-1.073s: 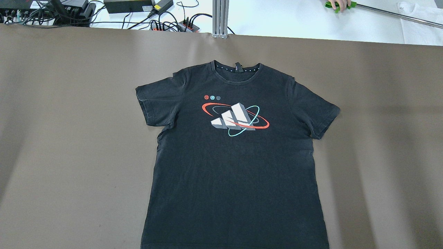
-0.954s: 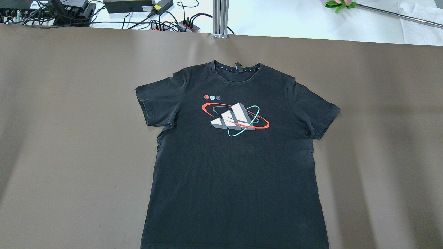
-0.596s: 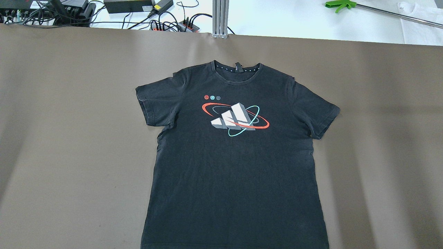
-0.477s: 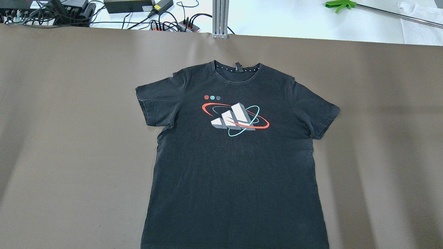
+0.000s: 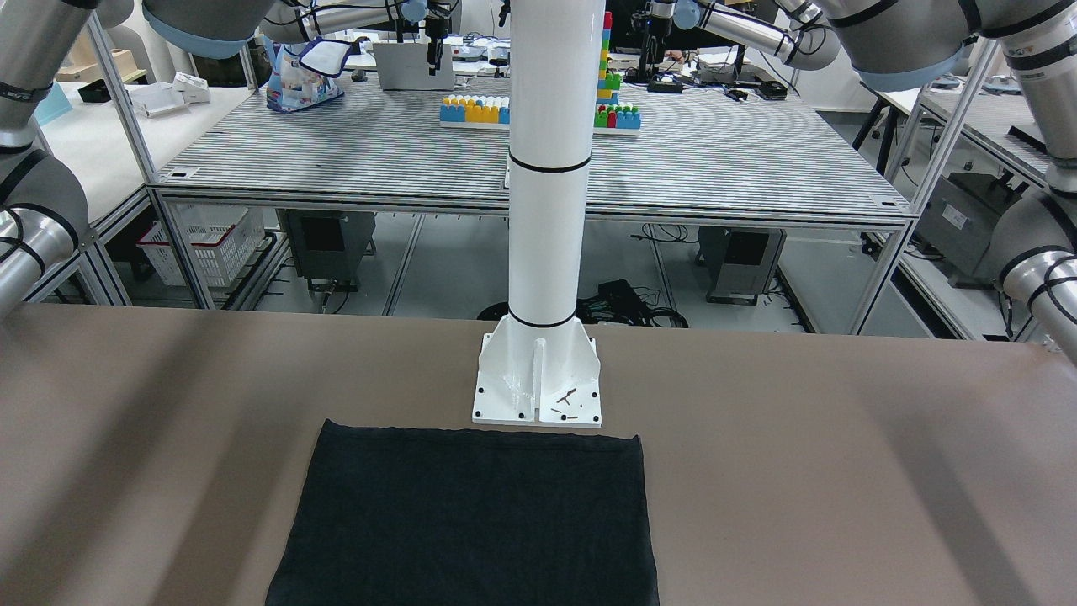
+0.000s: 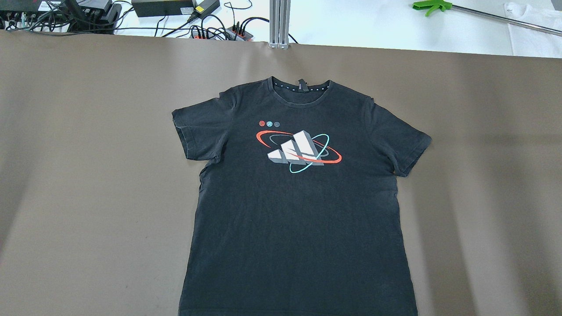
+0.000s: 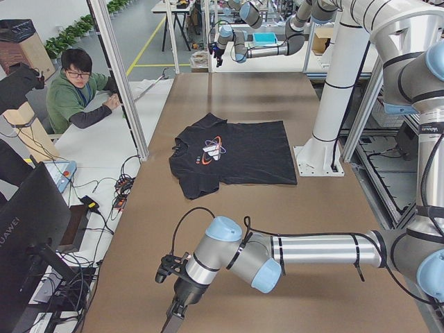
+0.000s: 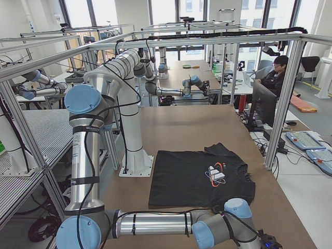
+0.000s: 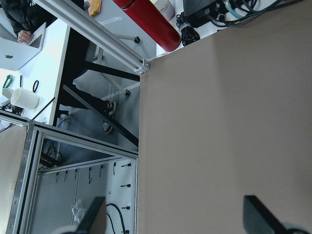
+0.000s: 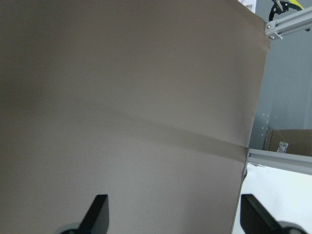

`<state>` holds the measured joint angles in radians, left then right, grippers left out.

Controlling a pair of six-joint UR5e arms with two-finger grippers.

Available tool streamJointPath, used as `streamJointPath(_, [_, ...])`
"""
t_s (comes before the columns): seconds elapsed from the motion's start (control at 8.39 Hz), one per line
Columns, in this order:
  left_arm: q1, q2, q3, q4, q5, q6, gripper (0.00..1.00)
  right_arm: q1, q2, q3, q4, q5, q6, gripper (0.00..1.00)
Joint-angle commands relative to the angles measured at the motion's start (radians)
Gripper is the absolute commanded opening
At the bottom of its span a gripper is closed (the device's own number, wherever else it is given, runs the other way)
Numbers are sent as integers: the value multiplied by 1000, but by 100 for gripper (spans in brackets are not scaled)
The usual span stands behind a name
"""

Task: Fold clothes

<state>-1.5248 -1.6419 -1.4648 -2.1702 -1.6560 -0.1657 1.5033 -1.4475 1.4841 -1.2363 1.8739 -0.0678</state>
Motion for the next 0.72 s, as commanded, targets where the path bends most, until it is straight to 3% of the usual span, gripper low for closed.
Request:
streamJointPath(0.0, [2,-4,0,4,-14,-1,100,-1,3,15,0,8,2,95])
streamJointPath(0.24, [2,4,-15,1,-19,-12,100,-5,3,41,-14,5,6,95])
streamJointPath(0.6, [12,-36,-12,4,-119,-20,100,-24,24,30,-8,7,51,95])
